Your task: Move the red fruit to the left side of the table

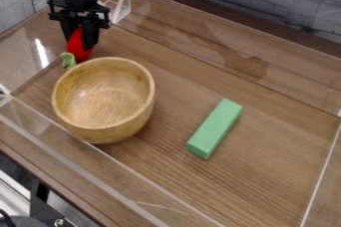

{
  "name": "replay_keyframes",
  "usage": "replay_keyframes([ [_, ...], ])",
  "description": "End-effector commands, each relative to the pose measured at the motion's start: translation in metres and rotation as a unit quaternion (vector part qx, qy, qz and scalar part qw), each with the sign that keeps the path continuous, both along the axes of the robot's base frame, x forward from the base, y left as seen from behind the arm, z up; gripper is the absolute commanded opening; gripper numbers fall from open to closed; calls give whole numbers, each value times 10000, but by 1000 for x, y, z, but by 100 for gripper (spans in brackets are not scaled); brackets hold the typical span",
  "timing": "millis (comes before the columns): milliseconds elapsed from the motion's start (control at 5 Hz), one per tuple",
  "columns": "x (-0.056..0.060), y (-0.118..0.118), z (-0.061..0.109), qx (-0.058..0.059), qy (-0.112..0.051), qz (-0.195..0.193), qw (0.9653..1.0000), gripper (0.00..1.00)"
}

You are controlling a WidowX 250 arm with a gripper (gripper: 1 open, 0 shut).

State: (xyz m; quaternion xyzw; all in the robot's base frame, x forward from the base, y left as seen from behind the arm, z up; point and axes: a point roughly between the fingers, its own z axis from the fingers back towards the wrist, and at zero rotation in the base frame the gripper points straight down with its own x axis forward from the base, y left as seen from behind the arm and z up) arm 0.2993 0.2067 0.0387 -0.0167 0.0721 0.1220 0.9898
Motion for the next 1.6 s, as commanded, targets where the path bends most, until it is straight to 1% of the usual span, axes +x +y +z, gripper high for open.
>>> replay_keyframes([
  [0,2,7,38,225,-366,97,9990,100],
  [200,1,6,42,185,-352,124,9991,100],
  [400,1,1,52,126,-413,145,9990,100],
  [800,6,-20,83,-62,-715,178,9973,100],
  [1000,10,-34,92,-145,-766,111,9969,100],
  [1400,16,-53,102,-272,-781,10,9966,100],
])
